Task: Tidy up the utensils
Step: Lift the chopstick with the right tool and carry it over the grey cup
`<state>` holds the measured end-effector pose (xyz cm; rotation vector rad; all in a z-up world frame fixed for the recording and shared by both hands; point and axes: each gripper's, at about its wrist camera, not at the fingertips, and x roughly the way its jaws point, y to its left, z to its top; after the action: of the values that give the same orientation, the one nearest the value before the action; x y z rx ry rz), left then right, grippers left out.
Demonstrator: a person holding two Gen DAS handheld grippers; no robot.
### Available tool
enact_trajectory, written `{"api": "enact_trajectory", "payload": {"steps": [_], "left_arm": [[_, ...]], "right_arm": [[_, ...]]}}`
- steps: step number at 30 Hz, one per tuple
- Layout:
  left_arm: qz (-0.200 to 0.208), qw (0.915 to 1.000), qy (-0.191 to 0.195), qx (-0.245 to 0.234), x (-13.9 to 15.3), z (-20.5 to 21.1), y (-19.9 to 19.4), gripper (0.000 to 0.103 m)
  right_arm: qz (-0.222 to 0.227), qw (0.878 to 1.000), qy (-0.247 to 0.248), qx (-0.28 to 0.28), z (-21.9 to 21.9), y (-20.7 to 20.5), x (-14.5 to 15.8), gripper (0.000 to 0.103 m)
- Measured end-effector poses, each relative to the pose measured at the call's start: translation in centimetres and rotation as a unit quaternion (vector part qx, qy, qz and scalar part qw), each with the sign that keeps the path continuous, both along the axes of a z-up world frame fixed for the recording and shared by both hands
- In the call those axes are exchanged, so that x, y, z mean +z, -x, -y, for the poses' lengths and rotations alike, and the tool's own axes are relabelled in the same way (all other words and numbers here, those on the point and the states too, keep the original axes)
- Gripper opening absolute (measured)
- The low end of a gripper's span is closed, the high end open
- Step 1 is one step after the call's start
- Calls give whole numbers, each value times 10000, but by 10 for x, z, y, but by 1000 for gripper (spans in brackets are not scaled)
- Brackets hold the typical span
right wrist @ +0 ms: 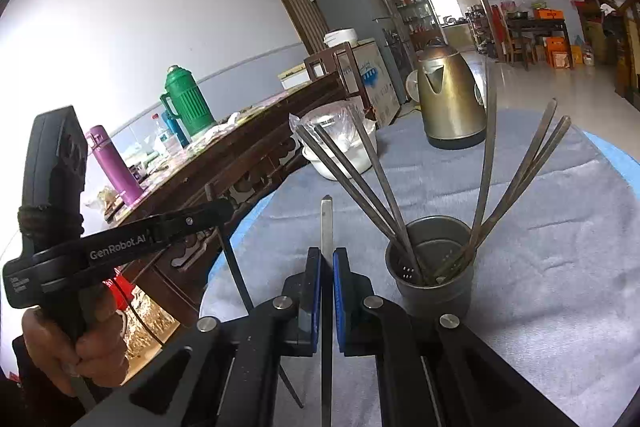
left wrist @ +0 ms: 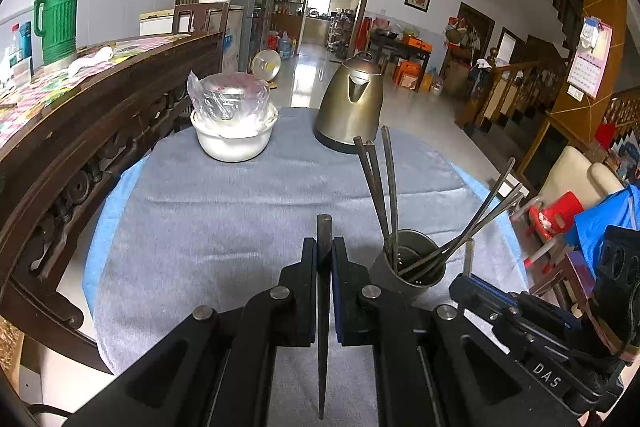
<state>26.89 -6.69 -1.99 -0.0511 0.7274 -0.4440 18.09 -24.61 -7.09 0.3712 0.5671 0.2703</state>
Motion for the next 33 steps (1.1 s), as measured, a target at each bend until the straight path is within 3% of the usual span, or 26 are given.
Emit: {"api": "enact_trajectory", "payload": {"steps": [14, 19, 33], "left_arm": [[106, 9998, 181, 62, 13, -8, 9, 7], [172, 9996, 234, 42, 19, -5, 14, 7], [564, 9980, 260, -133, 50, 14, 23, 7]], "right_arm": [[484, 9979, -407, -130, 16, 16, 12, 6], [850, 9952, -380, -296, 23, 28, 23, 6], [1275, 9886, -457, -657, 53, 34, 39, 6]]}}
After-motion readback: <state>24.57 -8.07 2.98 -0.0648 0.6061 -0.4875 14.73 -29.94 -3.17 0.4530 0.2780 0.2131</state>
